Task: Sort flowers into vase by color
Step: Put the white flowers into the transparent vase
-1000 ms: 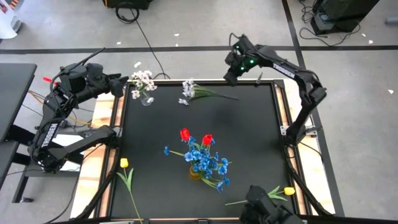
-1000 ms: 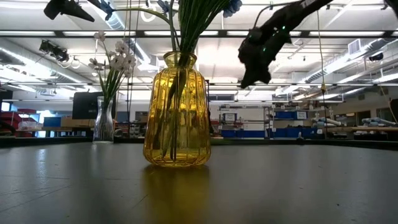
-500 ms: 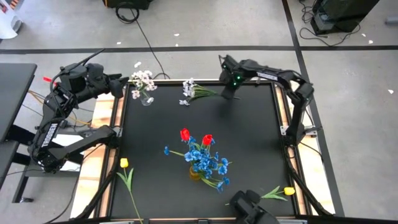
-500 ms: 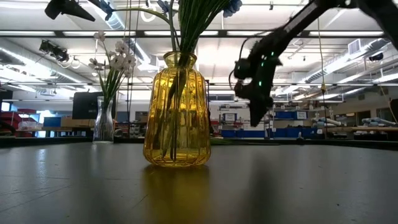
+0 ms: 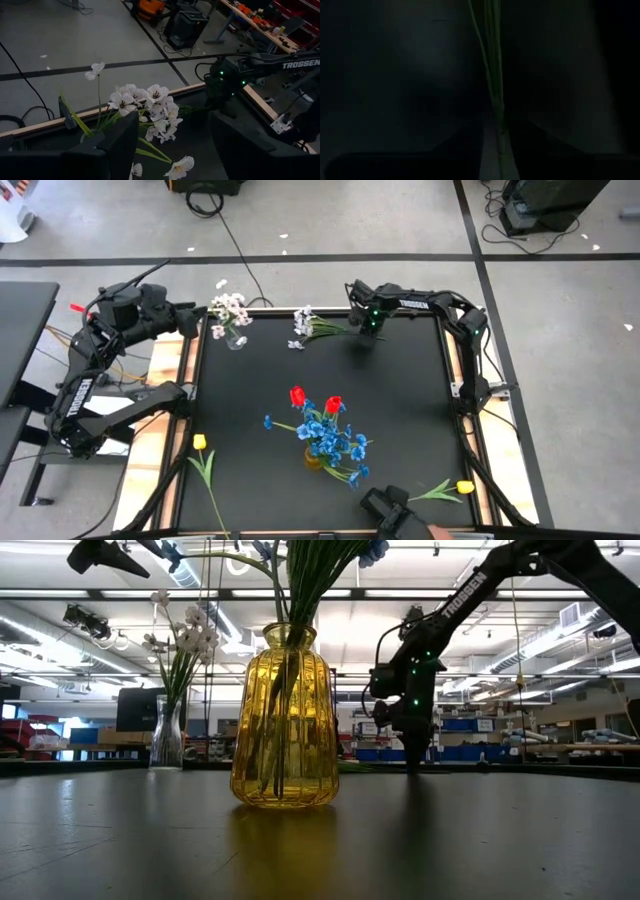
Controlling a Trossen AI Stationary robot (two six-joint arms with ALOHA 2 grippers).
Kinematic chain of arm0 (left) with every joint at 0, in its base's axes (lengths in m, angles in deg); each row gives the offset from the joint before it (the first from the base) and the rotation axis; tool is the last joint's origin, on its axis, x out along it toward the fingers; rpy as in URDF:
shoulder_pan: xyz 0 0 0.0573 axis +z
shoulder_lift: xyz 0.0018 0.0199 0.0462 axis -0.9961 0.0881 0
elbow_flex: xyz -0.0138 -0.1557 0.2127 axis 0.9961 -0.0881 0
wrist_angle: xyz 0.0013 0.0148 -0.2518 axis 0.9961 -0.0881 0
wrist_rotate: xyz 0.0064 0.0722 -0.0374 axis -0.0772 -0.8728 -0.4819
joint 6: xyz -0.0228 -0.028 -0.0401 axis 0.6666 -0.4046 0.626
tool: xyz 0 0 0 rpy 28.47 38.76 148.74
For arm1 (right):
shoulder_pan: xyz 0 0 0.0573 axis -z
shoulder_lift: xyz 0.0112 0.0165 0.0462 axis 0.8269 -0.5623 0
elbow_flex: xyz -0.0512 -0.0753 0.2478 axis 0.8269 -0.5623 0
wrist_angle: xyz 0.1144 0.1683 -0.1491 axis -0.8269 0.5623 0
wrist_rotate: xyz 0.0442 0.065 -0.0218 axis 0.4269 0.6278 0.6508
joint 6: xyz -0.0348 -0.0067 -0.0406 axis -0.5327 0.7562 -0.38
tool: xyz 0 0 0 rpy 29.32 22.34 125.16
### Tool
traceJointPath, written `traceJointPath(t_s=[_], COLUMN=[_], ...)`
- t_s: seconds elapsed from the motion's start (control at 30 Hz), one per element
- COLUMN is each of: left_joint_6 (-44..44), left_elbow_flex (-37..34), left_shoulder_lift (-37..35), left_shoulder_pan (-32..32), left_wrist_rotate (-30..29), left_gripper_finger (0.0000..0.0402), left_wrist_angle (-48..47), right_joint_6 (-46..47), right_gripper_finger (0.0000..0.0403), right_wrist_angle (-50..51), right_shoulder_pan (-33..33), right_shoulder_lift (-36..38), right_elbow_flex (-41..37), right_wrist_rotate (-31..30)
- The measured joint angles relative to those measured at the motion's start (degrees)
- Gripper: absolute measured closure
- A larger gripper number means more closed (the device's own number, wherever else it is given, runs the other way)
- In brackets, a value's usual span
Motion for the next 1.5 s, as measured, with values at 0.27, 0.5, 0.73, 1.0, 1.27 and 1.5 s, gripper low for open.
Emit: traceJointPath(t_s=[0.27,0.5,0.73,1.0,1.27,1.5], left_joint_6=[-0.02,-0.12,-1.68,-2.75,-3.06,-0.89], left_elbow_flex=[0.0,0.0,0.0,0.0,0.01,0.01], left_shoulder_lift=[-0.02,-0.02,-0.02,0.0,0.11,0.09], left_shoulder_pan=[0.0,0.0,0.0,-0.02,0.0,-0.01], left_wrist_rotate=[-0.43,-0.57,-0.71,-0.7,-0.72,-0.7], left_gripper_finger=[0.0153,0.0153,0.0153,0.0153,0.0153,0.0153], left_wrist_angle=[0.02,0.57,0.57,0.59,1.93,1.53], right_joint_6=[-2.54,2.63,9.81,13.06,13.42,11.76], right_gripper_finger=[0.0378,0.0397,0.0401,0.0401,0.0346,0.031], right_wrist_angle=[-1.01,-0.59,-0.23,-1.58,-8.63,-8.23], right_shoulder_pan=[-0.04,0.35,3.13,4.31,1.67,1.3], right_shoulder_lift=[0.0,1.08,10.88,23.22,13.55,3.19], right_elbow_flex=[-0.94,-0.78,-0.83,-0.72,-0.74,-0.74], right_wrist_rotate=[-2.21,2.36,18.6,22.8,9.5,9.78])
